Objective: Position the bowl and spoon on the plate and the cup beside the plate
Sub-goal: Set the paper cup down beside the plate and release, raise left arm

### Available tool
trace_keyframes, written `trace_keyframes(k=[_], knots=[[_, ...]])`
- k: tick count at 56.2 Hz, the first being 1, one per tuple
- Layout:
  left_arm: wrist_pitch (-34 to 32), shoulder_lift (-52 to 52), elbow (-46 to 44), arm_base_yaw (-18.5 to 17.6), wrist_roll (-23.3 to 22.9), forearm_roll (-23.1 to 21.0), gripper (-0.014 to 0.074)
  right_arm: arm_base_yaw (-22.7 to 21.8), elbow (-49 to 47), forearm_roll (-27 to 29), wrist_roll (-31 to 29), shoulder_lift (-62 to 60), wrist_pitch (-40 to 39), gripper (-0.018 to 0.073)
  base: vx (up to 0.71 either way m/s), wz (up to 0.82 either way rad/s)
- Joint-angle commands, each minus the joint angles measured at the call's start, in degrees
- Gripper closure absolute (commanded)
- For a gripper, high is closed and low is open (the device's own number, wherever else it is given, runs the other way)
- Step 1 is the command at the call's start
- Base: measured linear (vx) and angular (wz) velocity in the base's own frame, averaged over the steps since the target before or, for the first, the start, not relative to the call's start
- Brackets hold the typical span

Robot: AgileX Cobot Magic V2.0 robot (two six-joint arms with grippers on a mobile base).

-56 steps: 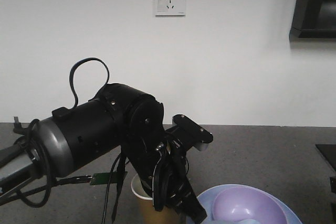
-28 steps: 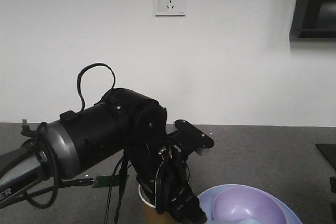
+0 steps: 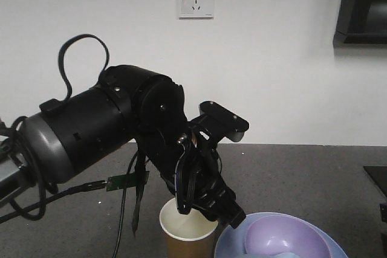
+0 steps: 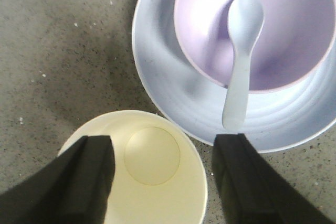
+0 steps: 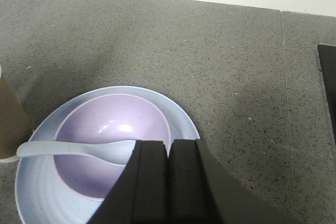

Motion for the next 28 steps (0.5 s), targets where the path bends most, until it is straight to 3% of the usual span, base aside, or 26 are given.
trace_keyframes(k=[1,6,15,28], knots=[[-0.3,-5.2,-2.1,-0.2,-0.6,-0.4,0.0148,0.1,-1.7,0.4,-0.5,-0.4,-4.3,0.0571,0.00,0.00],[-0.3,-7.1,-2.1,-0.2,-0.6,0.2,0.0270,0.1,-1.7,0.4,-0.5,-0.4,-4.3,0.0571,0.00,0.00],[-1.3,-12.1,-2.1,-0.2,-0.5,3.5,0.0607,0.1,-1.7,0.4,-0.5,-0.4,-3.8,0.0571,0.00,0.00],[-4.7,-20.3,-0.9,-0.1,-0.5,9.3,0.0602,0.1,-1.6,0.4,-0.7,-0.6,-5.0,0.0568,0.00,0.00]])
